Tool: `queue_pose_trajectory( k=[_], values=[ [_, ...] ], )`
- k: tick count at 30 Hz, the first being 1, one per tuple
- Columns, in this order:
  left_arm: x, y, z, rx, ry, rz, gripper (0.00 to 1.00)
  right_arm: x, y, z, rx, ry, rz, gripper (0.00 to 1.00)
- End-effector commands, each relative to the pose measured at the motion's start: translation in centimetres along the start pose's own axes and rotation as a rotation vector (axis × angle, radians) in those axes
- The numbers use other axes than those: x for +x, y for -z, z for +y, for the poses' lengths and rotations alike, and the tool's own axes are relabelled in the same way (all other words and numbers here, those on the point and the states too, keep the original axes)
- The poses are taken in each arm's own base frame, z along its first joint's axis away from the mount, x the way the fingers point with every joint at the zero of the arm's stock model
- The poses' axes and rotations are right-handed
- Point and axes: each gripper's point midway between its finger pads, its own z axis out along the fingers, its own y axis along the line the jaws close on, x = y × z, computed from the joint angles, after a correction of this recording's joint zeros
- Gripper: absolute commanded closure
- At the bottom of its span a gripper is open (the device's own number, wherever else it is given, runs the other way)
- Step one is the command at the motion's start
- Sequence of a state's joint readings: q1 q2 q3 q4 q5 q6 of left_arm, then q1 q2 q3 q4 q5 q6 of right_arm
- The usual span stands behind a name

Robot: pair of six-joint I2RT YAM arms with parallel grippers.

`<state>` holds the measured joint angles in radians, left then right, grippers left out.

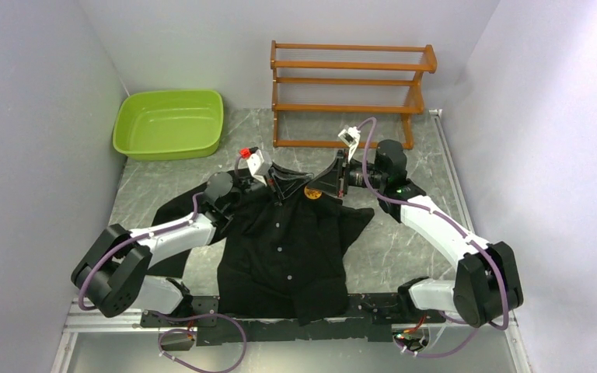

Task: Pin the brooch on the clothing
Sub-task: Pin the brooch to the clothes.

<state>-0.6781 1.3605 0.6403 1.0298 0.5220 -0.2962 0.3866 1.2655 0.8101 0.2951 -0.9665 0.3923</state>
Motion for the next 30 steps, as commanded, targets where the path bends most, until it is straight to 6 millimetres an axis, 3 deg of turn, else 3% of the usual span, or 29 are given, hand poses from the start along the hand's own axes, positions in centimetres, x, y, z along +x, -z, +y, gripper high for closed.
queue_pose_trajectory(
  k=[1, 5, 12, 16, 19, 23, 30],
  values=[
    [-4.9, -1.0, -4.1, 0.171, -0.031, -0.106, 0.97, 0.2, 0.2, -2.1, 0.154, 0.030, -0.009, 1.00],
    [-4.2, -0.5, -3.5, 0.120, -0.041, -0.058, 0.97, -0.8, 0.9, -1.5, 0.171, 0.065, -0.050, 1.00],
    [-0.9, 0.6, -1.9, 0.020, -0.025, 0.084, 0.97, -1.3, 1.7, 0.3, 0.116, 0.122, -0.086, 0.53],
    [-0.7, 0.8, -1.6, -0.014, 0.023, 0.076, 0.98, -1.2, 2.5, -0.1, 0.124, 0.102, -0.107, 0.29],
    [-0.5, 0.7, -1.0, -0.054, 0.069, 0.083, 0.98, -1.1, 3.4, 0.4, 0.102, 0.104, -0.124, 0.18],
    [-0.4, 0.7, -1.0, -0.071, 0.126, 0.089, 0.97, -0.5, 3.8, 1.3, 0.066, 0.106, -0.117, 0.14],
    [-1.6, 0.8, -1.9, -0.056, 0.205, 0.048, 0.97, 0.0, 3.6, 2.1, 0.001, 0.112, -0.107, 0.17]
  ],
)
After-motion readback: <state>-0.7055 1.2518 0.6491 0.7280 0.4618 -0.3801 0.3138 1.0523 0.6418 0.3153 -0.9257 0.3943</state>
